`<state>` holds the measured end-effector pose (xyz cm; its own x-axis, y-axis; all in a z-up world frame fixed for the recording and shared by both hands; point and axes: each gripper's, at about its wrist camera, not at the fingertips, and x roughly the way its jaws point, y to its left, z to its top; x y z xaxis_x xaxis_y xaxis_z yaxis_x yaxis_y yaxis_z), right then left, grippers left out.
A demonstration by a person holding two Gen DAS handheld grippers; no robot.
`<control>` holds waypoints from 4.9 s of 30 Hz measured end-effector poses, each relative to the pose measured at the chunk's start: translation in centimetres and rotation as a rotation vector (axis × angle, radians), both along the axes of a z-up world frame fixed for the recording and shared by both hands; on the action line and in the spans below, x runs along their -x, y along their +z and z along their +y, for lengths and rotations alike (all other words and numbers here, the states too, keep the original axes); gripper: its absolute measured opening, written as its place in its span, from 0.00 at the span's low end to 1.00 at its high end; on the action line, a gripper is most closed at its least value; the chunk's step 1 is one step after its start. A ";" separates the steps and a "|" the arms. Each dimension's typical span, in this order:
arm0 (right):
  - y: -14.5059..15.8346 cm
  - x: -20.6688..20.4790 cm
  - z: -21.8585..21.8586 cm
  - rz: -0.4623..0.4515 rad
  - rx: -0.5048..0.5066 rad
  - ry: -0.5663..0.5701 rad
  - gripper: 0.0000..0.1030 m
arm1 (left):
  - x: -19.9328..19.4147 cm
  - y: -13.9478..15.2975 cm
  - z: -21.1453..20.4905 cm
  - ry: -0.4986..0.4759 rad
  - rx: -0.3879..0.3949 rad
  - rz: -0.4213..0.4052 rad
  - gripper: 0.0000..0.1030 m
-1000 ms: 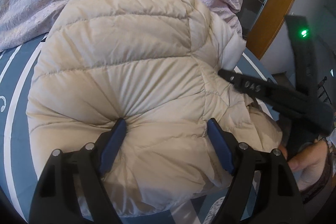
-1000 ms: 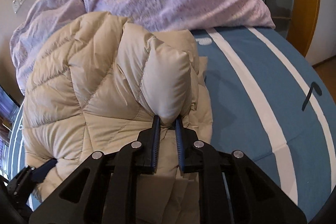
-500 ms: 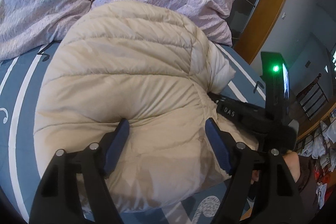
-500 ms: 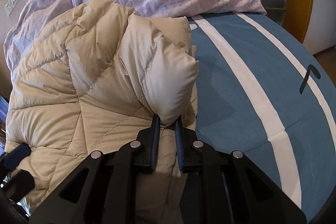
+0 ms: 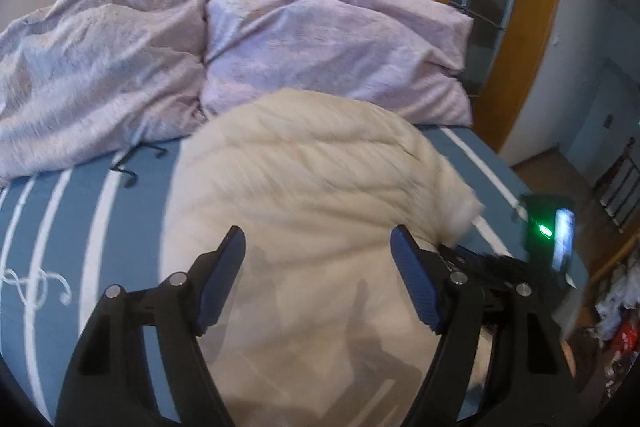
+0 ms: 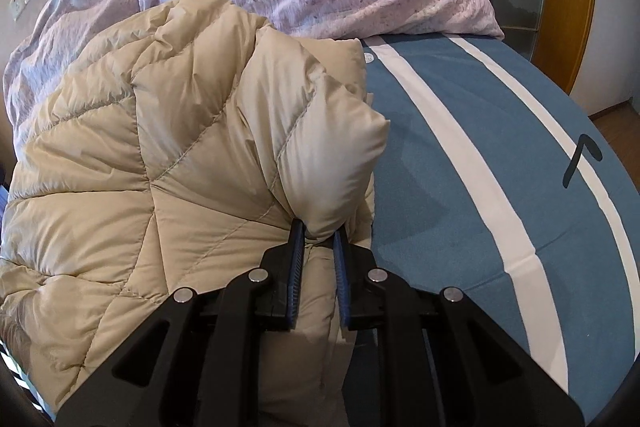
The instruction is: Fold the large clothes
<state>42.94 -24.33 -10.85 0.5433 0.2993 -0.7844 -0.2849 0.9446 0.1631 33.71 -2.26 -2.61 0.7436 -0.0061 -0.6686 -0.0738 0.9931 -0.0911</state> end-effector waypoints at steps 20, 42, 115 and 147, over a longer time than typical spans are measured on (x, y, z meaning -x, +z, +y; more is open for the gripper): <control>-0.1 0.6 1.0 -0.047 0.039 -0.016 0.16 | -6.8 -4.9 5.7 0.109 -0.114 0.063 0.86; -0.2 0.7 1.7 -0.084 0.075 -0.030 0.17 | -7.3 -9.1 8.0 0.131 -0.009 0.051 0.98; 0.6 -0.1 -2.4 0.013 -0.113 -0.072 0.58 | -2.7 -8.0 11.4 0.128 0.197 0.116 0.98; -2.4 -4.0 0.0 0.360 -0.617 0.085 0.83 | -2.3 -11.4 12.8 0.007 0.520 0.217 0.97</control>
